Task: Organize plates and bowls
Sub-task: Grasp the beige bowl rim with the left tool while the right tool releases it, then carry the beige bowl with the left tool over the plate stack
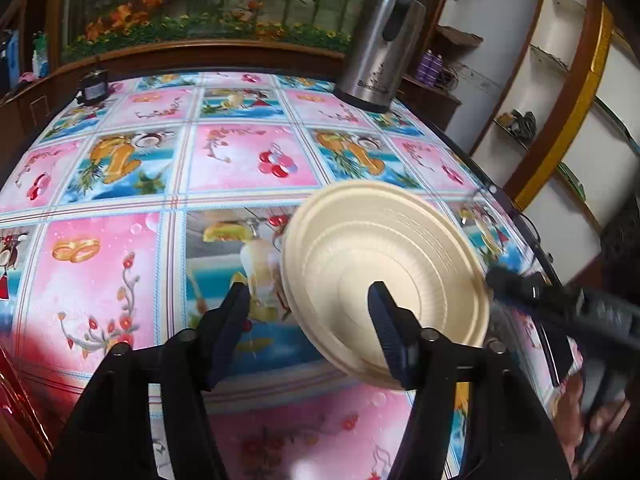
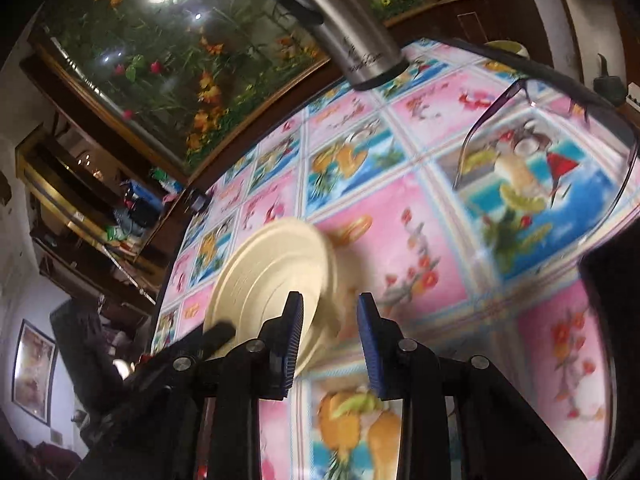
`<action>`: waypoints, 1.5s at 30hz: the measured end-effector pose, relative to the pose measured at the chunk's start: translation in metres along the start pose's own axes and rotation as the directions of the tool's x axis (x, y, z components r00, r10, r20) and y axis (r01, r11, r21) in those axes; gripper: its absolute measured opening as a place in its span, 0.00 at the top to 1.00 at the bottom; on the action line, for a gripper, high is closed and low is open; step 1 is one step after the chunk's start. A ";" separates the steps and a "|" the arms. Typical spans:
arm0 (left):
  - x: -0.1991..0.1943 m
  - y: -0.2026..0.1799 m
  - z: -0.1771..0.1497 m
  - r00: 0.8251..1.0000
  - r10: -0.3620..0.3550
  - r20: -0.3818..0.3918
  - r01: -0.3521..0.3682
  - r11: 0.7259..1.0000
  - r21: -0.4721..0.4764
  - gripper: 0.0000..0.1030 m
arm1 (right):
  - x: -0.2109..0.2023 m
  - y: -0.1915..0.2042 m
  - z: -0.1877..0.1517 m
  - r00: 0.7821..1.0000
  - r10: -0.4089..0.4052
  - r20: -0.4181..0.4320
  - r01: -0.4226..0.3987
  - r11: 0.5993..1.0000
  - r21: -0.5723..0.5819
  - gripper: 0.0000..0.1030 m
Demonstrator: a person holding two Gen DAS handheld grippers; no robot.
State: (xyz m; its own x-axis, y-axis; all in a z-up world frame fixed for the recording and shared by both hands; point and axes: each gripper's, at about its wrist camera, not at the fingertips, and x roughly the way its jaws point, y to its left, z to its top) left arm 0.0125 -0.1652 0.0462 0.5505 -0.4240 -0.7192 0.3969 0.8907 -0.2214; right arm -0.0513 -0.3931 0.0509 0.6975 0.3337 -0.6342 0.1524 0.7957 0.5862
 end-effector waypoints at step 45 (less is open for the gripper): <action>-0.003 -0.027 -0.012 0.947 0.287 0.146 -0.311 0.931 0.191 0.78 | 0.022 0.052 -0.009 0.990 -0.123 0.071 0.140 0.940 -0.310 0.89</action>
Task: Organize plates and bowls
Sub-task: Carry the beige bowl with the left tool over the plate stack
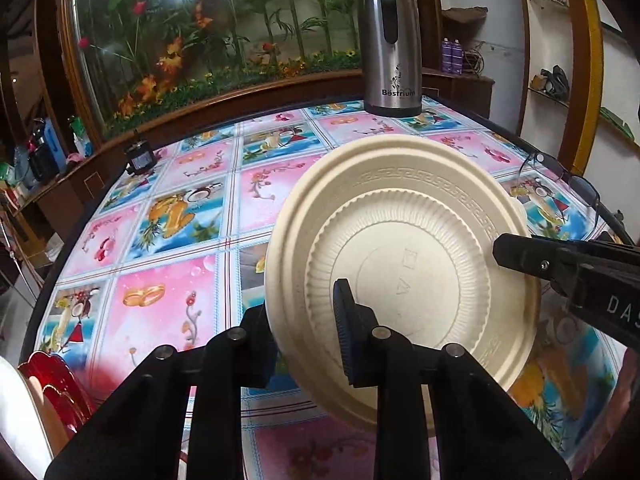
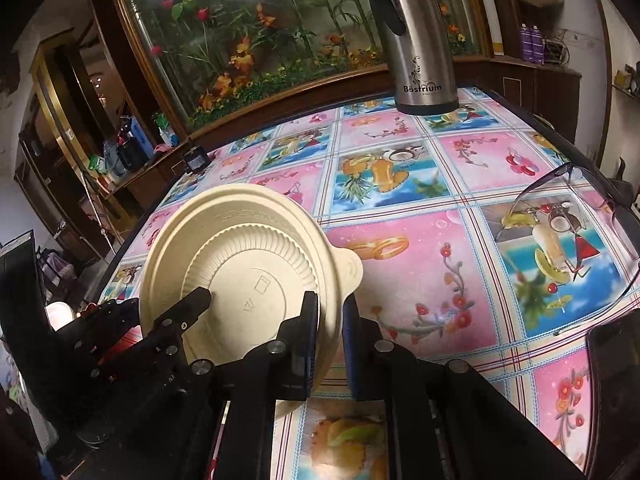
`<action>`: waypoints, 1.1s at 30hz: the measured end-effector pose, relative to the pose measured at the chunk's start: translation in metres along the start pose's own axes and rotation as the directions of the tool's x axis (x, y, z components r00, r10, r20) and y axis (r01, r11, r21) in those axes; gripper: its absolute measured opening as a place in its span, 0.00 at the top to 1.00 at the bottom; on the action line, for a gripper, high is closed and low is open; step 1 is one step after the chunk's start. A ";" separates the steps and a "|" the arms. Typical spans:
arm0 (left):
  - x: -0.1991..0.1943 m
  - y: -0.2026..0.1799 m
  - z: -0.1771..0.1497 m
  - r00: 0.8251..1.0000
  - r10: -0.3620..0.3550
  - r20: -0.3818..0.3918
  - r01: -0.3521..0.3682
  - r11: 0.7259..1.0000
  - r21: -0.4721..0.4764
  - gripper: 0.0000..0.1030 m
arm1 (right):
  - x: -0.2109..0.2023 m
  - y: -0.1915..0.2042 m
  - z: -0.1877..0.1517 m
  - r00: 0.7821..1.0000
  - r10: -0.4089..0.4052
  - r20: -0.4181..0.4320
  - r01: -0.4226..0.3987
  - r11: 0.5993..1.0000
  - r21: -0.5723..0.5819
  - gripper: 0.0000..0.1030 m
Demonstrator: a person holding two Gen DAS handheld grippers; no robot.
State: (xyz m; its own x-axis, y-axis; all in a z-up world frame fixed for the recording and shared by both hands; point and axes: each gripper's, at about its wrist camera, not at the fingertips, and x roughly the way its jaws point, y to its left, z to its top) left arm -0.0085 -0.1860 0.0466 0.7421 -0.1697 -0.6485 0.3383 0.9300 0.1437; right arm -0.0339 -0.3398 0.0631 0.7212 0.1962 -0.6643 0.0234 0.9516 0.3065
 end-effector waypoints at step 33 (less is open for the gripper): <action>-0.005 0.002 0.000 0.999 0.044 0.030 -0.044 0.999 0.001 0.78 | 0.002 0.000 0.002 0.999 0.037 -0.015 -0.037 0.999 0.000 0.88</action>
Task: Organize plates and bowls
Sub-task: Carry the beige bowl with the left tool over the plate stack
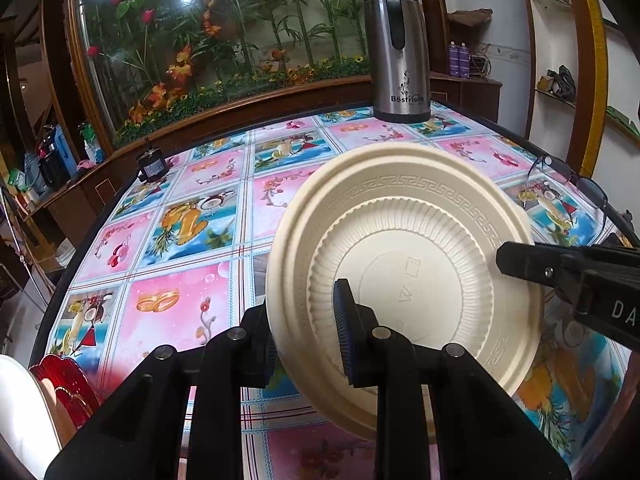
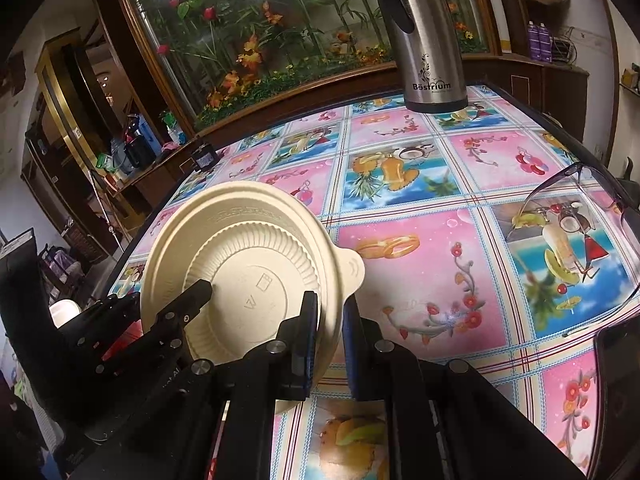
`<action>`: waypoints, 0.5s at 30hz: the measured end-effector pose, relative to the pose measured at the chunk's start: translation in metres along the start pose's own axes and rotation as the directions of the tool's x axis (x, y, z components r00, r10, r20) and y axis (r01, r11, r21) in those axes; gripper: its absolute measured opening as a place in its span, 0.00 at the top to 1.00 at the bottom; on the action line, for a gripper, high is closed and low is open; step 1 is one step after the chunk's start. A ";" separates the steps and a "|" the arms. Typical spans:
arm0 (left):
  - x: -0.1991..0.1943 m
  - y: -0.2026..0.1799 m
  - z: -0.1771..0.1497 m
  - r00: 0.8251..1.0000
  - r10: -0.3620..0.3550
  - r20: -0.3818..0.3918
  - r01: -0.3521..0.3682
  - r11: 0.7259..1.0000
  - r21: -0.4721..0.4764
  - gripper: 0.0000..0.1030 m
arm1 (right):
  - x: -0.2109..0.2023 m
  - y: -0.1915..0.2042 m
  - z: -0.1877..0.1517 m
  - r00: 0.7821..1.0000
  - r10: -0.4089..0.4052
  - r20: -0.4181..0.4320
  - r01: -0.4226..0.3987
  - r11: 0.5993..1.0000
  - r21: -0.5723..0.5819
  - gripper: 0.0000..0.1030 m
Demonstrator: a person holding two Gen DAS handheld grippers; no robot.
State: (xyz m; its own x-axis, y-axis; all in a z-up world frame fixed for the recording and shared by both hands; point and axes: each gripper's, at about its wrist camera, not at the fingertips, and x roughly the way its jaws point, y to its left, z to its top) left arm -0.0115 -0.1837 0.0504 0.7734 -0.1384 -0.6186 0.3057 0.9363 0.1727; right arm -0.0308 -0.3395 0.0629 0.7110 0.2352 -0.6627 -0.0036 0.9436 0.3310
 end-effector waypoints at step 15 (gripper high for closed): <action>-0.070 0.025 -0.009 0.997 0.061 0.039 -0.058 0.997 -0.056 0.78 | -0.054 0.032 -0.006 0.993 0.108 0.042 -0.108 0.994 0.002 0.89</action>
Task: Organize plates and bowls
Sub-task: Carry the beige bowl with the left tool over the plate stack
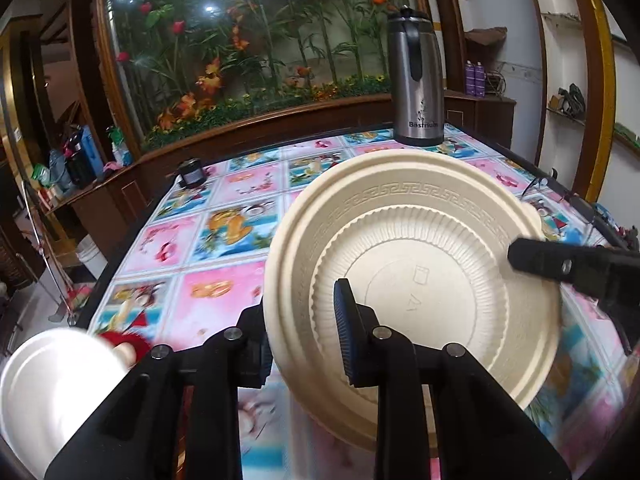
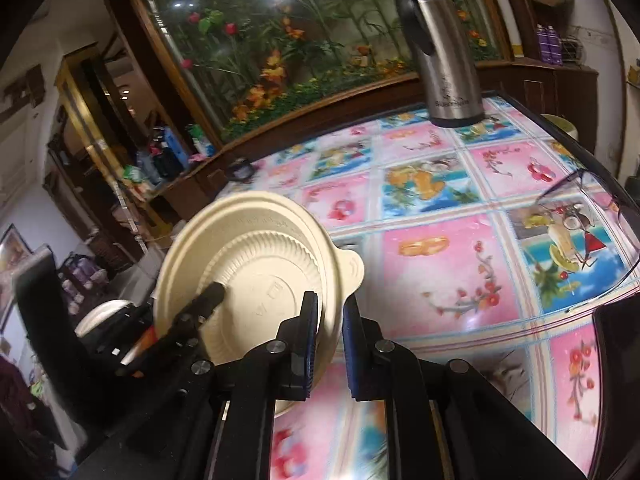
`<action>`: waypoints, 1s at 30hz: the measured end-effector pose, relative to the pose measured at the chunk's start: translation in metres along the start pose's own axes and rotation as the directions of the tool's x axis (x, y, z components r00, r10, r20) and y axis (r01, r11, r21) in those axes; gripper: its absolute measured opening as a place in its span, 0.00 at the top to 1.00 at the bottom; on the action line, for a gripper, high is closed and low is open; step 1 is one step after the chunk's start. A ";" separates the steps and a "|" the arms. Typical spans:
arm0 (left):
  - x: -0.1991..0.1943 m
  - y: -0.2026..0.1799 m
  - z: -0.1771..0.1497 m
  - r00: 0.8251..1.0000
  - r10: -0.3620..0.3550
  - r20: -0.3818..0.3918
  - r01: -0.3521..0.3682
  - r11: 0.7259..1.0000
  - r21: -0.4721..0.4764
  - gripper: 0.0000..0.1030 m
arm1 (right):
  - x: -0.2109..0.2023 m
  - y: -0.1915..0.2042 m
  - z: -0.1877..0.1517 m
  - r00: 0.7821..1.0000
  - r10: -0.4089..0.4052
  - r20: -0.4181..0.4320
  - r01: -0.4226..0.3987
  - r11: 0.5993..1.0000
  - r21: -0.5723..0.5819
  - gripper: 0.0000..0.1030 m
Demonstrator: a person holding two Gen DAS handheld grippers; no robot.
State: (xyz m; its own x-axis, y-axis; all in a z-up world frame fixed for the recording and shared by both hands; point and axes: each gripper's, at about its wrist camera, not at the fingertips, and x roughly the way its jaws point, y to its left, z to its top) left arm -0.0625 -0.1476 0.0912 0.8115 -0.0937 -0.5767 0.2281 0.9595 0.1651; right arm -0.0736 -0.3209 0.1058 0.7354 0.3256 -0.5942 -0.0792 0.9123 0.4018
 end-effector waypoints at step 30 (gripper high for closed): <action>-0.069 0.196 -0.070 0.961 0.247 -0.121 -0.271 0.930 -0.250 0.76 | 0.056 0.227 -0.039 0.912 0.260 -0.318 -0.337 0.916 -0.216 0.88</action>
State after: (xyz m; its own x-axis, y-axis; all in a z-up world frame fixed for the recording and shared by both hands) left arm -0.1117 0.0656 0.1071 0.7713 0.1795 -0.6106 -0.1421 0.9838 0.1097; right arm -0.0768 -0.0861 0.1365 0.4355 0.6134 -0.6589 -0.4655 0.7799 0.4184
